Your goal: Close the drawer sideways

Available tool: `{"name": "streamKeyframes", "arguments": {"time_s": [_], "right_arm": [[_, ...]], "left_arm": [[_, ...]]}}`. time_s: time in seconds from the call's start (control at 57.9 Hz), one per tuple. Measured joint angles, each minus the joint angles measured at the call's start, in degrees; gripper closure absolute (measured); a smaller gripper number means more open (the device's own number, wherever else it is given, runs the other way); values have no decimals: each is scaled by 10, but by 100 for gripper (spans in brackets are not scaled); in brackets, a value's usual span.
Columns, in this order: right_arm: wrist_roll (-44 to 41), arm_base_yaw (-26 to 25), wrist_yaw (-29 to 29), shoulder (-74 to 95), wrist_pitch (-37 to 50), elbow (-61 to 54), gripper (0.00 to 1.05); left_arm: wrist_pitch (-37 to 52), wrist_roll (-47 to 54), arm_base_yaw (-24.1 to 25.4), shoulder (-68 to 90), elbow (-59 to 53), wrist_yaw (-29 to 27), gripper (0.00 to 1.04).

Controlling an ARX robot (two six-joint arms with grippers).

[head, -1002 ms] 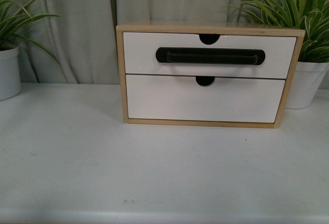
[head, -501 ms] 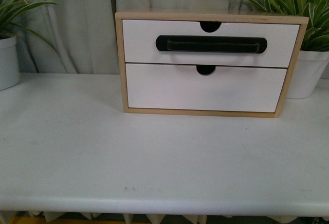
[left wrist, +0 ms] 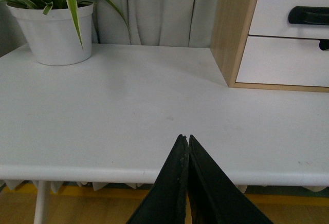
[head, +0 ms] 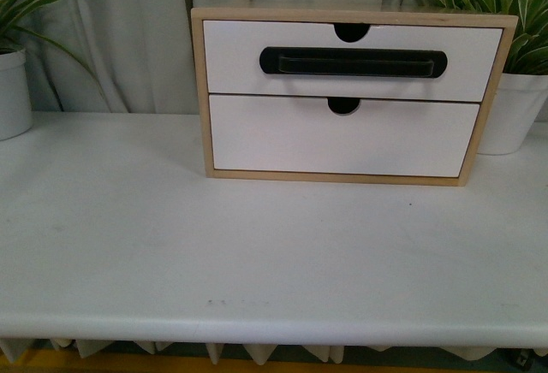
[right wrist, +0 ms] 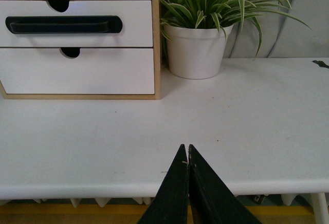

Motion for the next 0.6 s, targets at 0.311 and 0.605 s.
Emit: {"name": "streamKeyframes", "arguments": {"time_s": [0.311,0.605], "right_arm": [[0,0,0,-25,4,-28,104],[0,0,0,-26,4,-28,104]], "left_arm": [[0,0,0,-8,-7,0,101],[0,0,0,-8,-7,0,101]]}}
